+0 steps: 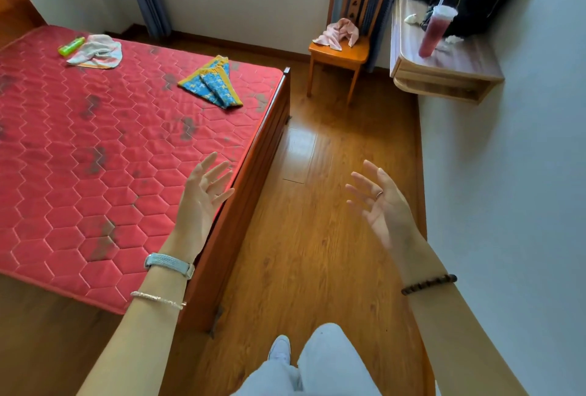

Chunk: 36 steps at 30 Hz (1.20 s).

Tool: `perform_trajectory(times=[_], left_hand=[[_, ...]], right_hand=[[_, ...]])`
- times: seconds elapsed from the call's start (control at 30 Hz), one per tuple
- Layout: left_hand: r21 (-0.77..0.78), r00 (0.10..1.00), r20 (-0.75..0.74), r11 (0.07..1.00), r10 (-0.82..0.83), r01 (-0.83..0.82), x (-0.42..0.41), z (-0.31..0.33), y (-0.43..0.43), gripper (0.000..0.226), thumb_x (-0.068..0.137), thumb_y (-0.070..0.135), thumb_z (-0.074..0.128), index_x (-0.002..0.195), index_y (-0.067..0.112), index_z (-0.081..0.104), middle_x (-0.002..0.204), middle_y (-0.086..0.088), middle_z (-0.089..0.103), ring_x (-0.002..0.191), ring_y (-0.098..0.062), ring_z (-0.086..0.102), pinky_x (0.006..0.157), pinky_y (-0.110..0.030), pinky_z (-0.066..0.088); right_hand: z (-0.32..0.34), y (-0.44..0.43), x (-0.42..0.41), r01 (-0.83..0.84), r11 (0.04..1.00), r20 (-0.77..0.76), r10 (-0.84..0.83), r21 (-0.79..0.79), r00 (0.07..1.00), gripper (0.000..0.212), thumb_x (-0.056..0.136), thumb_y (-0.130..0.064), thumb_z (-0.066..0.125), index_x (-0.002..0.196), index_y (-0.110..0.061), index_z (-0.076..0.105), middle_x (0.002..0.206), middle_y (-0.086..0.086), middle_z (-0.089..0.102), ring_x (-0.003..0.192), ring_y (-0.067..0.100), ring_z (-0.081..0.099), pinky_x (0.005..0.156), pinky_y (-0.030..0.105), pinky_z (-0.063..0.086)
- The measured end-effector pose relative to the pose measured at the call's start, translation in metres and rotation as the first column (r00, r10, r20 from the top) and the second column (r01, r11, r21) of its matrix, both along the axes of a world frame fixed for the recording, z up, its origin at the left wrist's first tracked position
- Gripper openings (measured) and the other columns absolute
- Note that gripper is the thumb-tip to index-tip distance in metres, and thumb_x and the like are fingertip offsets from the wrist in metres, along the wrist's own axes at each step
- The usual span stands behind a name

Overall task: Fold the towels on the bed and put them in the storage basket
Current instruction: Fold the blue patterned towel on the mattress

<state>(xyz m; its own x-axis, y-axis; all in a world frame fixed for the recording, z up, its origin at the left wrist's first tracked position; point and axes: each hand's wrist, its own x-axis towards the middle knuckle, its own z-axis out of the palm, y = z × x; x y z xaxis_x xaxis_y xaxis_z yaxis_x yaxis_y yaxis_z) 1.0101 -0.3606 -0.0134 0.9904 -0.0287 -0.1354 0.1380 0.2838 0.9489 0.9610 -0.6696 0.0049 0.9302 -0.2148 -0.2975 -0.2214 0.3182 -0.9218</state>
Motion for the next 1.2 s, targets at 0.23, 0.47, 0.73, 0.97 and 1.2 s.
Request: perform_trajectory(times=[0.23,0.47,0.73,0.97,1.2], left_hand=[[0.007,0.998,-0.034,0.999,0.047,-0.047,0.063,-0.008,-0.045,0.051,0.100,0.047,0.038,0.144,0.024,0.050,0.138,-0.005,0.061,0.130,-0.021,0.056,0.106,-0.045,0.046],[-0.003,0.990,-0.009,0.990,0.142,-0.142,0.141,-0.013,-0.105,0.044,0.104,0.045,0.034,0.140,0.027,0.053,0.138,-0.004,0.061,0.131,-0.020,0.056,0.105,-0.041,0.044],[-0.007,0.984,-0.009,0.984,0.177,-0.178,0.215,-0.007,-0.172,0.055,0.094,0.051,0.046,0.142,0.025,0.051,0.139,-0.006,0.061,0.131,-0.023,0.055,0.105,-0.044,0.045],[0.004,0.976,0.003,0.976,0.218,-0.218,0.266,-0.003,-0.191,0.049,0.101,0.047,0.040,0.142,0.024,0.050,0.138,-0.005,0.061,0.129,-0.021,0.057,0.110,-0.047,0.042],[-0.020,0.969,-0.011,0.968,0.248,-0.249,0.338,-0.010,-0.194,0.046,0.100,0.045,0.041,0.141,0.026,0.052,0.137,-0.004,0.062,0.129,-0.021,0.057,0.110,-0.046,0.042]], right_hand=[[-0.009,-0.041,0.077,-0.003,1.000,-0.021,0.003,0.017,1.000,0.033,0.100,-0.043,0.043,0.128,-0.032,0.056,0.128,0.003,0.063,0.118,0.026,0.061,0.104,0.048,0.047],[-0.007,-0.103,0.181,-0.068,0.998,-0.002,0.068,0.013,0.998,0.031,0.101,-0.041,0.041,0.129,-0.032,0.054,0.130,0.002,0.061,0.118,0.024,0.060,0.106,0.048,0.044],[0.004,-0.163,0.272,-0.137,0.990,0.006,0.137,-0.020,0.991,0.029,0.101,-0.042,0.041,0.126,-0.035,0.054,0.132,0.000,0.060,0.118,0.022,0.060,0.107,0.048,0.044],[0.000,-0.185,0.333,-0.159,0.987,-0.011,0.159,-0.023,0.987,0.029,0.101,-0.043,0.041,0.126,-0.036,0.054,0.129,-0.002,0.061,0.117,0.021,0.061,0.107,0.048,0.044],[-0.002,-0.185,0.405,-0.164,0.986,-0.011,0.164,-0.038,0.986,0.027,0.101,-0.043,0.041,0.124,-0.037,0.055,0.128,-0.002,0.062,0.117,0.022,0.062,0.105,0.048,0.046]])
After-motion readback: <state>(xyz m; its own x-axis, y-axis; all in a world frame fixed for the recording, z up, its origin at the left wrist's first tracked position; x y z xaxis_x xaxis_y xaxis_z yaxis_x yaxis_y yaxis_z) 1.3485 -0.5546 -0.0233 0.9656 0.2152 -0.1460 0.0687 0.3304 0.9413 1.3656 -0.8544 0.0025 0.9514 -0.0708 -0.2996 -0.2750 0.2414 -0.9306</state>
